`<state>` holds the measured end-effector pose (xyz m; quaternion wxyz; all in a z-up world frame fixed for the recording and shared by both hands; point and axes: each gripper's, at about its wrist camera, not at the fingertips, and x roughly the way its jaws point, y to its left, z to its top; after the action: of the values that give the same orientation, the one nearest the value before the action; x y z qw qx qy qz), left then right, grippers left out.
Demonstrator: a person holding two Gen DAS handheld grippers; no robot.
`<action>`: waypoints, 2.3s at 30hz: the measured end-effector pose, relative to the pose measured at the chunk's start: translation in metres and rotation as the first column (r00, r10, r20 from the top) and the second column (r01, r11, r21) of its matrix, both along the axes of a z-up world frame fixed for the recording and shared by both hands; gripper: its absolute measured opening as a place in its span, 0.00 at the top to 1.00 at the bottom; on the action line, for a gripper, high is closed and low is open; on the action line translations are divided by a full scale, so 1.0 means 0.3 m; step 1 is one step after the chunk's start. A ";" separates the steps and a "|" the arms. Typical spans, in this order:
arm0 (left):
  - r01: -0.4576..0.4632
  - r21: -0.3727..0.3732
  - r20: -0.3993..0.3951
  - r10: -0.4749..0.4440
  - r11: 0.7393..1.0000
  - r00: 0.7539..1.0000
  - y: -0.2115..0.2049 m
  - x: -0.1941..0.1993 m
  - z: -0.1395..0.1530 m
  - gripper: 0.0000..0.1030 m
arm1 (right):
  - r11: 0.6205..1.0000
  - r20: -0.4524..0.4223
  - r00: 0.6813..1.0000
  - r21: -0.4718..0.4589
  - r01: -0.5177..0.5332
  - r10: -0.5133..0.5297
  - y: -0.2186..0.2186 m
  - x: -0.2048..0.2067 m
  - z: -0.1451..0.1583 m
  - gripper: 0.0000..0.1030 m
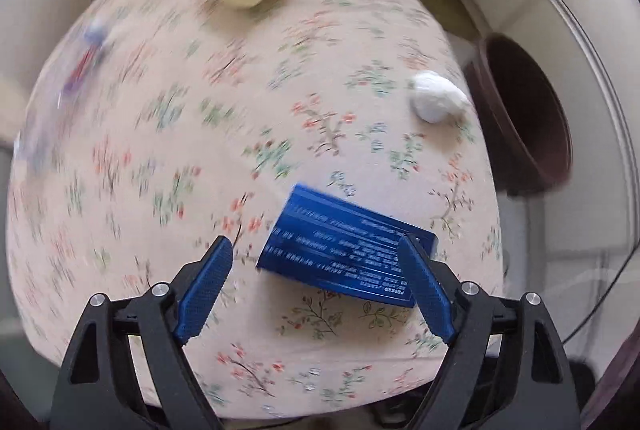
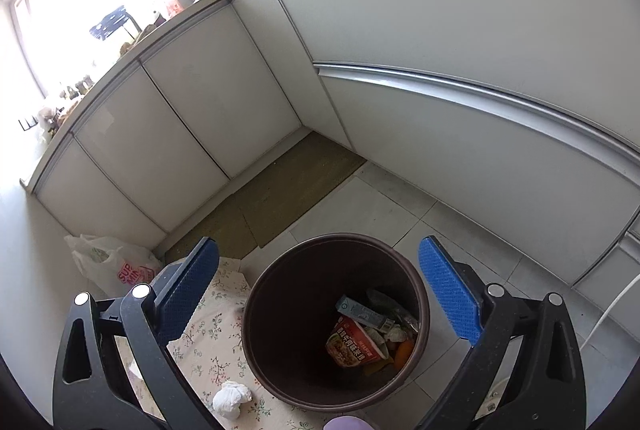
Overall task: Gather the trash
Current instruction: 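Grasp the flat blue box with the left tool and lift it, then grasp the white plastic bag ball with the right tool while the left holds the box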
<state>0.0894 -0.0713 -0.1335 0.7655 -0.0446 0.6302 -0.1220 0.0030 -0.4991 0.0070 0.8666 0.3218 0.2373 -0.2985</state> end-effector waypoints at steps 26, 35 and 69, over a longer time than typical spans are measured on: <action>-0.228 -0.153 0.080 0.242 0.962 0.967 -0.024 0.031 -0.014 0.48 | 0.921 -0.152 0.908 0.065 -0.384 0.390 0.306 0.266 -0.068 0.07; -0.211 -0.175 0.271 0.253 0.962 0.929 0.282 0.130 0.238 0.48 | 0.800 -0.303 0.743 0.160 -0.578 0.597 0.652 0.416 -0.221 0.07; -0.314 -0.367 0.125 0.381 0.876 0.916 0.527 0.177 0.145 0.47 | 0.816 -0.258 0.814 0.432 -0.384 0.520 0.662 0.490 -0.527 0.73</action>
<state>0.1424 0.0868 -0.0900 0.8131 -0.2766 0.5037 -0.0925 0.1500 -0.3004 -0.1512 0.7793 0.3467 0.5149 -0.0856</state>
